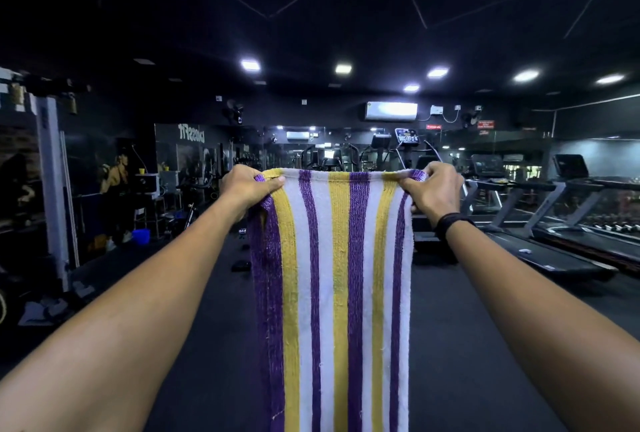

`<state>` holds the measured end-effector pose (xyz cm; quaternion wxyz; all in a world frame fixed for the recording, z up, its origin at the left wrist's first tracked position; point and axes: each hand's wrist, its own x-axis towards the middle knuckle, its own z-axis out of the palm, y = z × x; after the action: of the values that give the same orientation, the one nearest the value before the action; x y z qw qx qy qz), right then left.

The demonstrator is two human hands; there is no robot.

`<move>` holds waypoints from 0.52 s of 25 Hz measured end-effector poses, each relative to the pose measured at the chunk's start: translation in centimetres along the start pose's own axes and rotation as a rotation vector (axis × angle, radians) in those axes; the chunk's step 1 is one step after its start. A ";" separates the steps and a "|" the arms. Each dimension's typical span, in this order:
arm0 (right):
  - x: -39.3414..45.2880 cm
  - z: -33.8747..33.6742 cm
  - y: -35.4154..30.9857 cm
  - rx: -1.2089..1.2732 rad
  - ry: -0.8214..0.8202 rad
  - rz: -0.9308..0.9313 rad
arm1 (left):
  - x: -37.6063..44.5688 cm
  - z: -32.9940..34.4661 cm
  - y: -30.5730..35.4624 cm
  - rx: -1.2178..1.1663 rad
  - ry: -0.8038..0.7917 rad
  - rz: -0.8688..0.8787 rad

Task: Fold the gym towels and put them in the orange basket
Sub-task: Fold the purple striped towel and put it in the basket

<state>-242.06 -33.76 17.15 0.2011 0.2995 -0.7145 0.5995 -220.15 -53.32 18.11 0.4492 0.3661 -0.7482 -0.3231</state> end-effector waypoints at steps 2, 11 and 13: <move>0.8 -0.1 -1.4 -0.016 0.003 0.016 | 0.6 0.1 1.8 -0.016 0.043 -0.014; -1.3 2.7 -8.5 0.391 -0.642 0.129 | -2.0 4.0 7.7 -0.222 -0.356 -0.064; -1.6 2.9 -8.4 0.366 -0.711 0.177 | -3.5 4.3 7.6 -0.219 -0.441 -0.048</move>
<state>-235.08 -37.14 21.69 -0.1673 0.4562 -0.6439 0.5911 -224.92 -45.72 21.10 0.3043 0.2536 -0.7796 -0.4850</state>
